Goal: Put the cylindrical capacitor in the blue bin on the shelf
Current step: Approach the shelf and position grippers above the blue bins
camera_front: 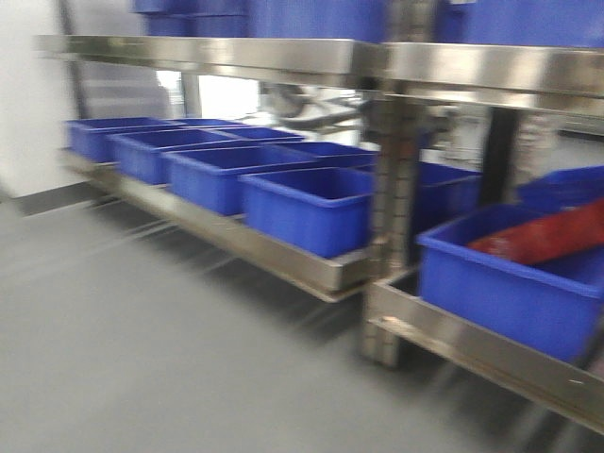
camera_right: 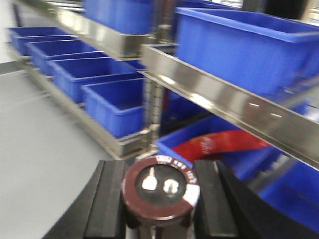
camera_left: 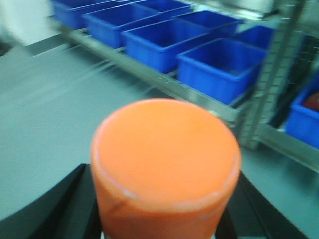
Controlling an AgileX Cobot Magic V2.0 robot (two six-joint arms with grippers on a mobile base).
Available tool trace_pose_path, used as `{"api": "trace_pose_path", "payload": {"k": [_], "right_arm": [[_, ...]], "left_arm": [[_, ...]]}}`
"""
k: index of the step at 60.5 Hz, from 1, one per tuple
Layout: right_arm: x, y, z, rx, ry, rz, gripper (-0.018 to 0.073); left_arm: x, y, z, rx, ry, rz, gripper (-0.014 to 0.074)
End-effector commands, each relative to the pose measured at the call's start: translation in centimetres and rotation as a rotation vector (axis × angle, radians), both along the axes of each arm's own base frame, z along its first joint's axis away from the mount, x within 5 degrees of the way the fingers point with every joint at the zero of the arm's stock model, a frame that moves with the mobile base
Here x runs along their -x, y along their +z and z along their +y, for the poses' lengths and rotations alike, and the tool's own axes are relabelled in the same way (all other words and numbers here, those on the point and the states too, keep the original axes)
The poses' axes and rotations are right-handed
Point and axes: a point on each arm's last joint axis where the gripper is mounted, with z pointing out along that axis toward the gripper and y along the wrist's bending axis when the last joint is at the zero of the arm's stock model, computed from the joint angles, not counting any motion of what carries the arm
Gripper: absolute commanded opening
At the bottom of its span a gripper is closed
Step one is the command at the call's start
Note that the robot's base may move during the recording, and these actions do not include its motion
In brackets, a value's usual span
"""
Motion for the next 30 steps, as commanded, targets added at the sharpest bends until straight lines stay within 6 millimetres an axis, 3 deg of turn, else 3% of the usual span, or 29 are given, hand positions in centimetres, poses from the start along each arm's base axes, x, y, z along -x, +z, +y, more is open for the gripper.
{"api": "trace_pose_path", "payload": {"k": [1,30], "right_arm": [[0.11,0.49,-0.05,0.004,-0.005,-0.035,-0.0151],[0.11,0.49,-0.05,0.004,-0.005,-0.035,-0.0151]], "left_arm": [[0.05,0.23,-0.09,0.006,-0.007,-0.025,-0.0111],[0.05,0.23,-0.09,0.006,-0.007,-0.025,-0.0111]]}}
